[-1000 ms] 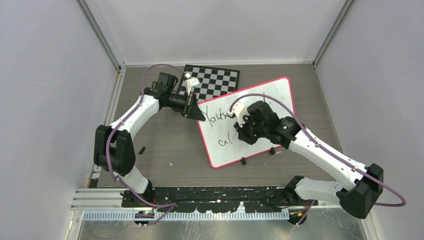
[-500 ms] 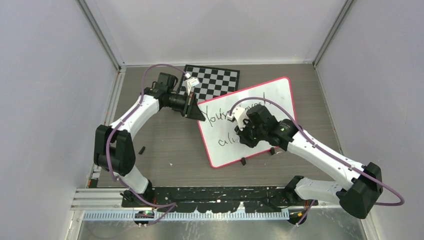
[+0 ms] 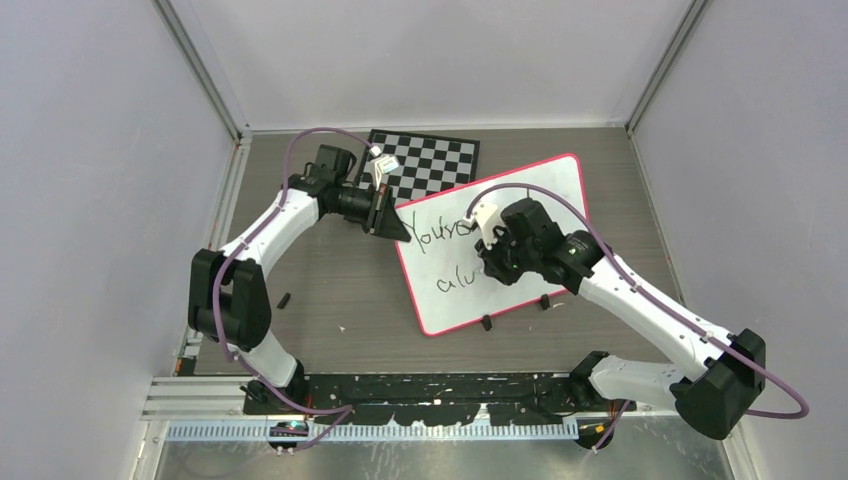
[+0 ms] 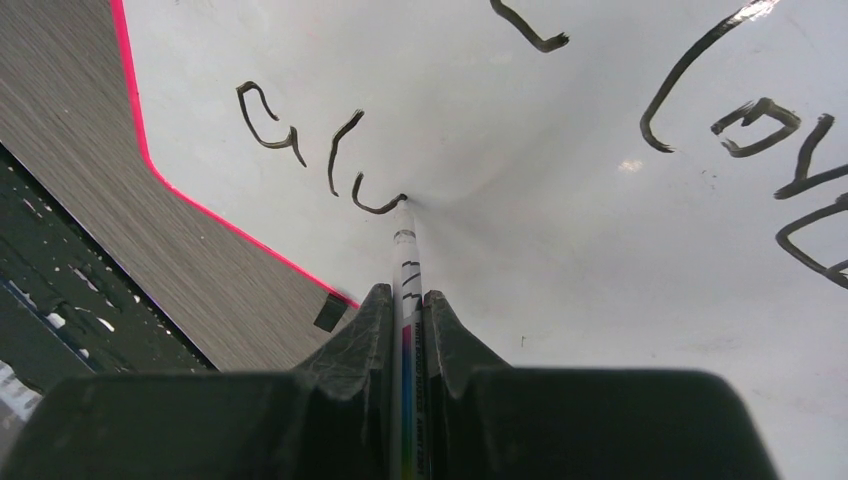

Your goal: Write a sentence on the whiteboard

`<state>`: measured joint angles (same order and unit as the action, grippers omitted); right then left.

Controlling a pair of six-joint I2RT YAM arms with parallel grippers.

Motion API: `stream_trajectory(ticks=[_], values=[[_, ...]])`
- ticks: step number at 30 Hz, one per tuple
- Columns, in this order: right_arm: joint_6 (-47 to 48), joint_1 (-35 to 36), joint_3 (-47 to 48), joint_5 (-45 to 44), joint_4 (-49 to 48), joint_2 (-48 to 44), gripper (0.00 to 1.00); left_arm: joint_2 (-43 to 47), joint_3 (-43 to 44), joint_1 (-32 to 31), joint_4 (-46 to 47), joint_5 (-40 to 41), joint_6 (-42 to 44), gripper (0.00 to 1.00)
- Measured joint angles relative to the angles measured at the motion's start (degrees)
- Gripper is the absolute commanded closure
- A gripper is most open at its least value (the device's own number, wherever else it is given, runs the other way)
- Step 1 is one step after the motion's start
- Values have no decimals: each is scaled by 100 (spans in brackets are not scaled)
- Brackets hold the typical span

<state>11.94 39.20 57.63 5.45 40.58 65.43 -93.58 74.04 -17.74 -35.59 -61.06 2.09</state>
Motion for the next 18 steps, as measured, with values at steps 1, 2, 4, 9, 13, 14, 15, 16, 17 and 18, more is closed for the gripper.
stream_trajectory(ticks=[1,2,4,9,13,14,15,16,17,18], values=[[0,-22,11,7,-4,0,100,0,0,0,0,0,0,100],[0,-33,11,20,-2,0,100,2,0,0,-2,0,0,100],[-2,-44,11,39,-2,0,100,0,0,0,-2,0,0,100],[-2,-44,-44,70,-13,-11,100,-7,9,0,-11,0,4,100],[-2,-44,-225,157,63,-37,100,-9,20,0,-22,2,17,100],[0,-44,-254,166,107,-39,100,-9,22,0,-24,0,20,100],[2,-44,-284,168,129,-48,100,-11,22,0,-28,2,24,100],[7,-46,-306,164,151,-59,100,-11,22,0,-26,0,24,100],[17,-48,-321,155,164,-70,100,-13,22,0,-26,0,24,100],[22,-57,-323,146,173,-76,100,-15,22,0,-26,0,22,100]])
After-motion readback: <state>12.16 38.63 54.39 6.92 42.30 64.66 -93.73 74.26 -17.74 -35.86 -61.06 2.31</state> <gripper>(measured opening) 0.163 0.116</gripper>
